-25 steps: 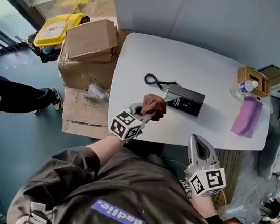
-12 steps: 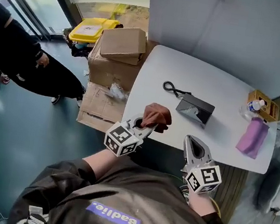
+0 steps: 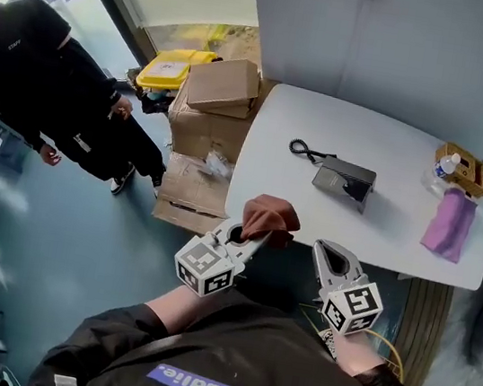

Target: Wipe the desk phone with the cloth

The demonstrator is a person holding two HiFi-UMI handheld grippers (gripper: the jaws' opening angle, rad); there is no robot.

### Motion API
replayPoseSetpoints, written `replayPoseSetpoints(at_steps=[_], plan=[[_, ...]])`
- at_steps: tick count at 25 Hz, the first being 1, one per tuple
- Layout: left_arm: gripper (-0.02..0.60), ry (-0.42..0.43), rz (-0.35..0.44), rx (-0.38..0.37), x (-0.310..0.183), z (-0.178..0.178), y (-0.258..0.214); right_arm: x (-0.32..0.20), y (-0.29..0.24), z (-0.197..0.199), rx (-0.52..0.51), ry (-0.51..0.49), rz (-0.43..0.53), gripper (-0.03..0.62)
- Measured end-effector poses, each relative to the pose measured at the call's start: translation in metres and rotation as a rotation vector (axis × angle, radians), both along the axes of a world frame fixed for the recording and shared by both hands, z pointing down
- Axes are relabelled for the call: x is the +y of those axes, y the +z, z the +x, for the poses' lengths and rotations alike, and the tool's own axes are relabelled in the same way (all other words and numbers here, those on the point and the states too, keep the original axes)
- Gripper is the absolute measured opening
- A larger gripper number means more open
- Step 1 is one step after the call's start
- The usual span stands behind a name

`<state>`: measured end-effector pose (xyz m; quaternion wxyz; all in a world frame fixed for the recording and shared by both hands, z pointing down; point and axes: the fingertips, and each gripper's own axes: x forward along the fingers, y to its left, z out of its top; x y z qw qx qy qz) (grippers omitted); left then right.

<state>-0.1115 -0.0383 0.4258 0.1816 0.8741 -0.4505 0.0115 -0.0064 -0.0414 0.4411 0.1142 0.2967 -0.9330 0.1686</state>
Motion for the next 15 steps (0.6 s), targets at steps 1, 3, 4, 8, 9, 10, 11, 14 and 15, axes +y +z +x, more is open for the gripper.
replayPoseSetpoints(at_steps=[1,3,4,8,9,10,11,14,15], plan=[[0.032,0.008,0.017,0.003,0.003,-0.002,-0.007,0.004,-0.003,-0.004,0.008,-0.009,0.01,0.026],[0.032,0.028,0.047,0.012,0.011,-0.007,-0.019,0.012,-0.008,-0.014,0.024,-0.021,0.03,0.026],[0.032,0.038,0.06,0.018,0.016,-0.01,-0.025,0.016,-0.01,-0.019,0.028,-0.02,0.038,0.026],[0.032,0.084,0.108,0.036,0.026,-0.024,-0.047,0.023,-0.024,-0.041,0.025,0.012,0.061,0.026],[0.032,0.092,0.118,0.041,0.028,-0.028,-0.051,0.026,-0.027,-0.047,0.026,0.015,0.065,0.026],[0.032,0.097,0.126,0.048,0.031,-0.031,-0.055,0.03,-0.028,-0.053,0.029,0.016,0.068,0.026],[0.032,0.102,0.133,0.056,0.034,-0.035,-0.058,0.034,-0.029,-0.059,0.031,0.017,0.07,0.026],[0.032,0.12,0.147,0.067,0.041,-0.043,-0.065,0.045,-0.034,-0.073,0.039,0.018,0.082,0.026],[0.032,0.126,0.149,0.068,0.043,-0.044,-0.065,0.048,-0.034,-0.076,0.044,0.013,0.088,0.026]])
